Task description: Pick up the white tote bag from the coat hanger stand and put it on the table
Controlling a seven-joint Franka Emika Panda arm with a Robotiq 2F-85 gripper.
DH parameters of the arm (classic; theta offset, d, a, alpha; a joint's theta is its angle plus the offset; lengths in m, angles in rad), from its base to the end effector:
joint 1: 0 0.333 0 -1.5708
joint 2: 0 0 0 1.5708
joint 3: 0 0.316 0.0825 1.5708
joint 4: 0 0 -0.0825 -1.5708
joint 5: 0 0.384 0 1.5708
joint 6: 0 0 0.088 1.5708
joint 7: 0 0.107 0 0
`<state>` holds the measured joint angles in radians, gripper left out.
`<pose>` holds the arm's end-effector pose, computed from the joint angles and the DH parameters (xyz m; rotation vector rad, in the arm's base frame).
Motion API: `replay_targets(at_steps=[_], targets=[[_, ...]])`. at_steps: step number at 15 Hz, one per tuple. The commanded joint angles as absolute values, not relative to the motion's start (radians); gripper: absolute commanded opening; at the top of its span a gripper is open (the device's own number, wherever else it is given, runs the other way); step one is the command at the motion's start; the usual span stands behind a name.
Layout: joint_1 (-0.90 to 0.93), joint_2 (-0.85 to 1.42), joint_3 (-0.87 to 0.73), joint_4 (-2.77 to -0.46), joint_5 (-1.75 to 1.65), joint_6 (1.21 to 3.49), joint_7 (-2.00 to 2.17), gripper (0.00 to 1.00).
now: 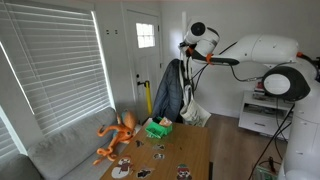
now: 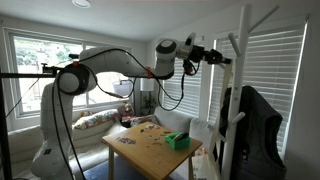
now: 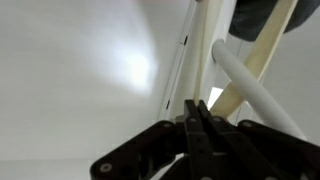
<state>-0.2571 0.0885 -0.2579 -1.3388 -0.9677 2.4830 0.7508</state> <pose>0.5413 -0.2896 0.8007 1.8297 -0.7759 1.2584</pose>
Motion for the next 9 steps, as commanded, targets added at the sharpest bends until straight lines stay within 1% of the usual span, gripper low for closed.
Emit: replay_targets(at_steps=[1, 2, 6, 9], targets=[[-0.248, 0.074, -0.248, -1.285, -0.985, 2.57, 0.709, 0.01], [-0.245, 0.068, -0.24, -1.286, -0.962, 2.587, 0.676, 0.01], [-0.209, -0.028, -0.183, -1.389, -0.779, 2.537, 0.422, 0.01], [-0.193, -0.075, -0.167, -1.406, -0.681, 2.569, 0.319, 0.01]])
